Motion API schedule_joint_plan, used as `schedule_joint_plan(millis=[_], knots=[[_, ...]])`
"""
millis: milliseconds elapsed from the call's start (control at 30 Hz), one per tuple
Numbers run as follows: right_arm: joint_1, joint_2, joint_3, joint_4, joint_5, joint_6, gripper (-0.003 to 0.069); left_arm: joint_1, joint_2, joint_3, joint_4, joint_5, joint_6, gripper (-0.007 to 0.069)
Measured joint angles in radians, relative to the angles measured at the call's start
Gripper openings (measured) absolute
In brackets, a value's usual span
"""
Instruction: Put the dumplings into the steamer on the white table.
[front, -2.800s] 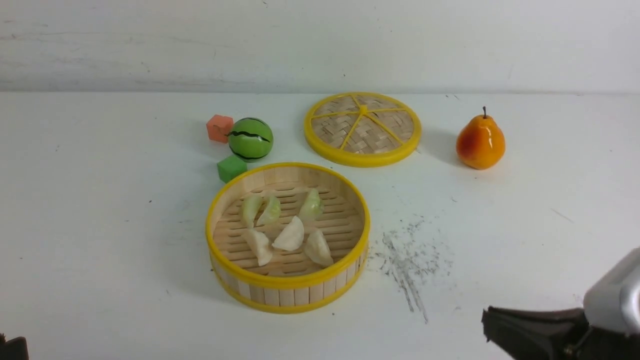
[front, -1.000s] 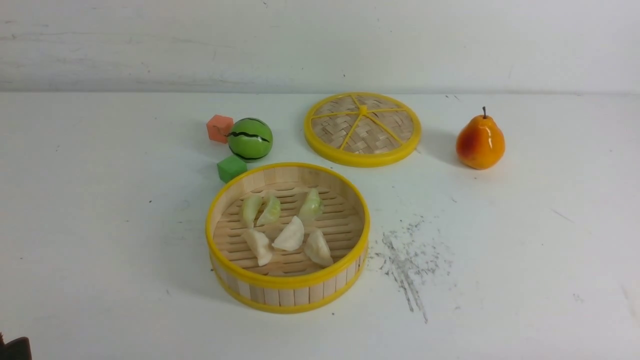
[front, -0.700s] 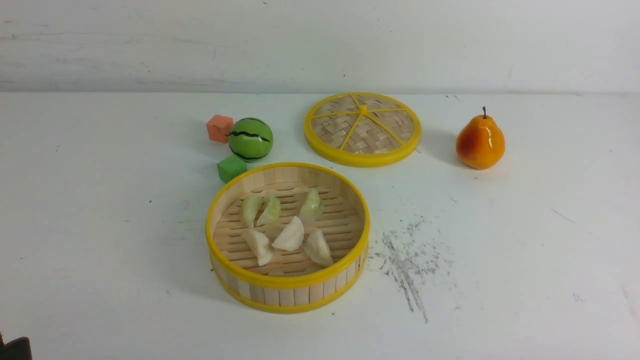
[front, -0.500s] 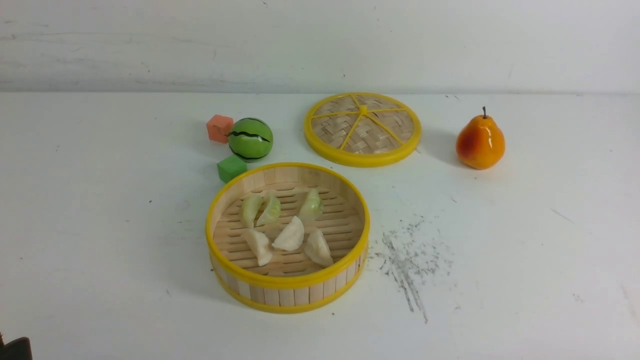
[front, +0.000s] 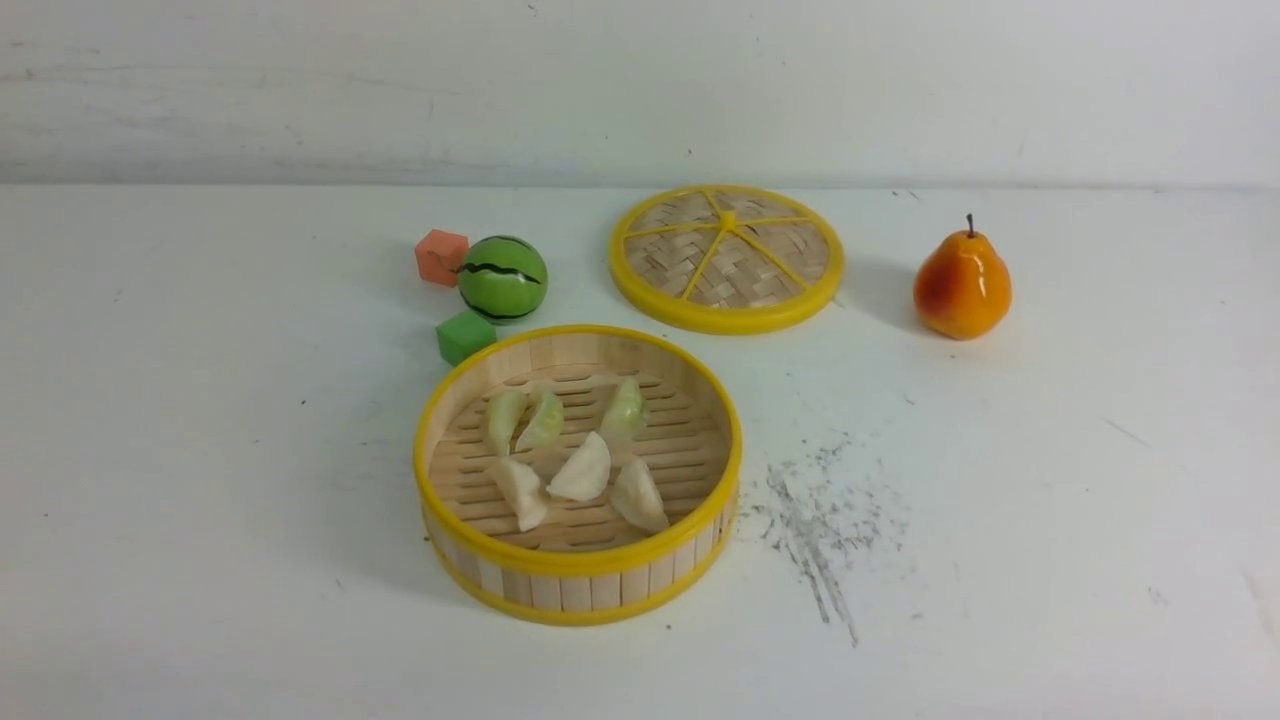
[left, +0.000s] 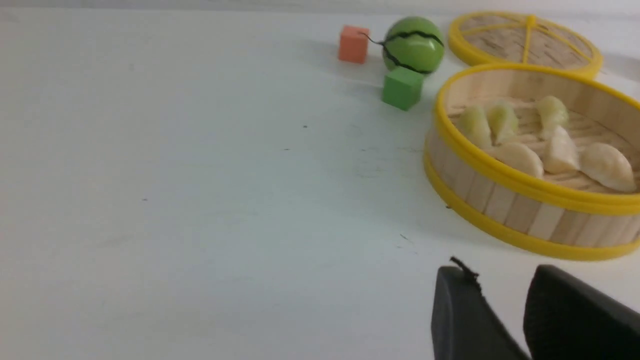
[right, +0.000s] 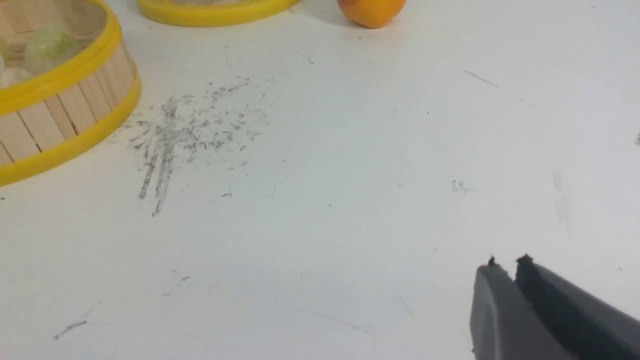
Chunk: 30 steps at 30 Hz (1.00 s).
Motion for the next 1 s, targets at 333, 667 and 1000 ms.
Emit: schedule_joint_plan(millis=[333,667,1000], knots=[[-0.001,0.000,0.000,0.001,0.000,0.000,0.0062,0.192,-0.009,0.204,-0.186,-0.134,0.020,-0.0014],[-0.001,0.000,0.000,0.001,0.001,0.000,0.0077,0.193,-0.009,0.207,-0.284,-0.117,0.245,-0.0014],[-0.001,0.000,0.000,0.001,0.001,0.000,0.0087,0.086,-0.009,0.207,-0.226,-0.117,0.187,-0.0014]])
